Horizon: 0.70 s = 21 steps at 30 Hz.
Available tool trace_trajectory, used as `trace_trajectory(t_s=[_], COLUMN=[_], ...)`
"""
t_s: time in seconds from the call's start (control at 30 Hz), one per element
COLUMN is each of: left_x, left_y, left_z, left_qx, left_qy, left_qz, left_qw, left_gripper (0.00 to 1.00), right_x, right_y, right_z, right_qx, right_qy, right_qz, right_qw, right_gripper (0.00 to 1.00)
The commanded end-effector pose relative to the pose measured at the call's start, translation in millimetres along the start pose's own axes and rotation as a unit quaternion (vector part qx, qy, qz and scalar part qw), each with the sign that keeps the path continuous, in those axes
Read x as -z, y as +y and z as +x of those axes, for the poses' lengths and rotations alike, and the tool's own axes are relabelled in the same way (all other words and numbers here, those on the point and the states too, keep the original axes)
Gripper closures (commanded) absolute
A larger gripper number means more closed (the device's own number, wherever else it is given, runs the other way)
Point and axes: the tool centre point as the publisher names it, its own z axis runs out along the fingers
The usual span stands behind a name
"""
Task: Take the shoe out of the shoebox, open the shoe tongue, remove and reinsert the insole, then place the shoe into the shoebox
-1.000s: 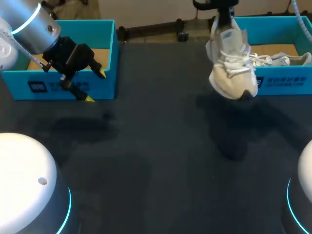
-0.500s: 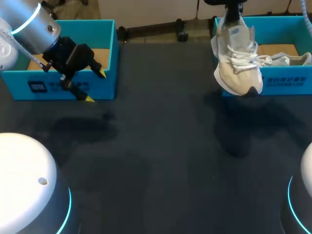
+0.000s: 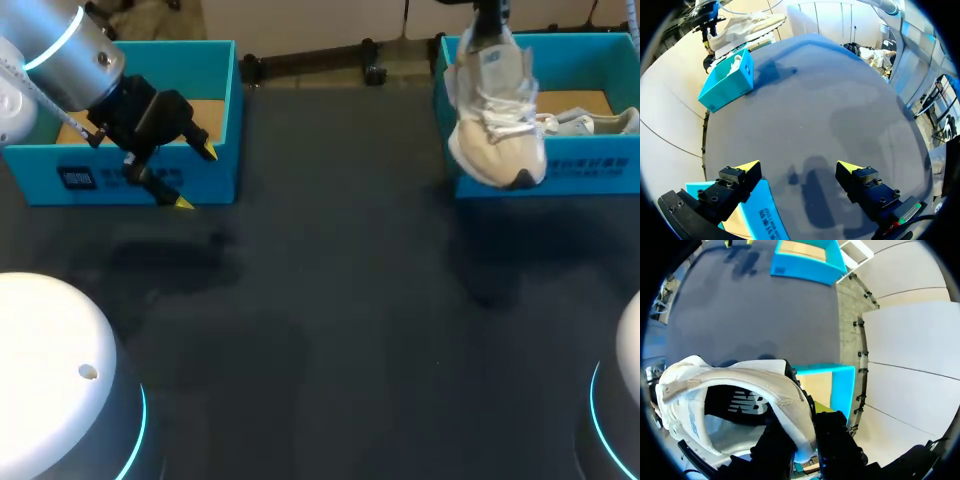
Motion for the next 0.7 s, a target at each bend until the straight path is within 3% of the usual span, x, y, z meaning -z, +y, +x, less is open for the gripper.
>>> trace_trajectory(t_s=[0.03, 0.3, 0.7], left_x=[0.3, 0.3, 0.3], left_y=[-0.3, -0.3, -0.3], left_z=[1.6, 1.6, 1.6], left_qx=[-0.001, -0.001, -0.001], left_qy=[-0.001, -0.001, -0.001], left_qz=[-0.002, -0.002, -0.002], left_qw=[1.0, 1.0, 1.0], left_gripper=[0.0, 0.0, 0.0], right_x=[-19.7, -42.7, -76.3], right_y=[-26.5, -76.6, -137.4], right_z=[-22.3, -64.3, -107.1], right_qx=[0.006, 0.002, -0.01], right_qy=[0.015, 0.009, 0.014], right_qz=[0.005, 0.028, 0.073], right_qw=[1.0, 1.0, 0.997], right_gripper=[1.0, 1.0, 1.0])
